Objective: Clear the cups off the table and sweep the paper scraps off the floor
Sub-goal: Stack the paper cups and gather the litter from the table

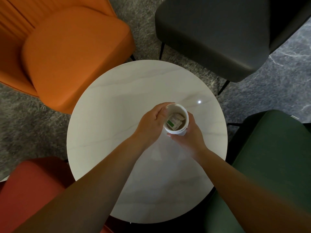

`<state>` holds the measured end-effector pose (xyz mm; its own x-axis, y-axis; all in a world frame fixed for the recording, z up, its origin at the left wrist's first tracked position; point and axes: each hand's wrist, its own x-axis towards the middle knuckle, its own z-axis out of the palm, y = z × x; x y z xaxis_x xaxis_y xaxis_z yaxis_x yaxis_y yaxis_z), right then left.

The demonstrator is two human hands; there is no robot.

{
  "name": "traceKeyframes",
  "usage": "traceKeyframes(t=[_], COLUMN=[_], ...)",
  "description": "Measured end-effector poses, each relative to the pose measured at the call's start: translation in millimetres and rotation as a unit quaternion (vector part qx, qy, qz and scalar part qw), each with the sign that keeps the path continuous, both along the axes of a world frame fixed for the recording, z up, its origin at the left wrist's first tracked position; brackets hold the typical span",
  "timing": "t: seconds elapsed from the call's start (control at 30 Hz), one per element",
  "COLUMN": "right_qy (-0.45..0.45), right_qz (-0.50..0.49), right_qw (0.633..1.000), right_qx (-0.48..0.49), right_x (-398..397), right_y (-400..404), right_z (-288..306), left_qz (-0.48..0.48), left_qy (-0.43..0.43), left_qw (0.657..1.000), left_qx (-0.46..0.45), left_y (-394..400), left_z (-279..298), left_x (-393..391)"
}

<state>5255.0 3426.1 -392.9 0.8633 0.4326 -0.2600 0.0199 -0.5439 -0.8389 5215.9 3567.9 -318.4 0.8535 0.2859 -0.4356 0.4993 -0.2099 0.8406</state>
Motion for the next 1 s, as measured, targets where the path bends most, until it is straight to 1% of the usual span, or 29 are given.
traceKeyframes(t=[0.1,0.27,0.47,0.57,0.7,0.8,0.87,1.0], right_qy=[-0.011,-0.026,-0.027,-0.050,-0.039,-0.045,-0.040,-0.026], right_qz=[0.009,0.046,0.096,0.102,0.111,0.147,0.183,0.256], right_qw=[1.000,0.999,0.995,0.994,0.992,0.987,0.981,0.965], right_qx=[-0.004,-0.008,-0.001,0.001,0.034,0.048,0.053,0.048], right_x=[-3,-20,-63,-91,-125,-144,-154,-167], right_y=[0,3,23,41,61,72,78,89], right_z=[5,32,69,84,100,108,114,125], left_qz=[0.004,0.014,0.037,0.047,0.078,0.113,0.140,0.215], left_qy=[0.004,0.007,-0.009,-0.015,-0.017,-0.019,-0.017,0.001], left_qw=[1.000,1.000,0.999,0.999,0.997,0.993,0.990,0.975], left_qx=[-0.004,-0.017,-0.011,0.000,-0.017,-0.037,-0.023,0.056], left_y=[5,17,38,49,63,72,78,86], left_z=[4,24,59,76,92,101,106,111], left_x=[-4,-28,-78,-109,-150,-182,-208,-273])
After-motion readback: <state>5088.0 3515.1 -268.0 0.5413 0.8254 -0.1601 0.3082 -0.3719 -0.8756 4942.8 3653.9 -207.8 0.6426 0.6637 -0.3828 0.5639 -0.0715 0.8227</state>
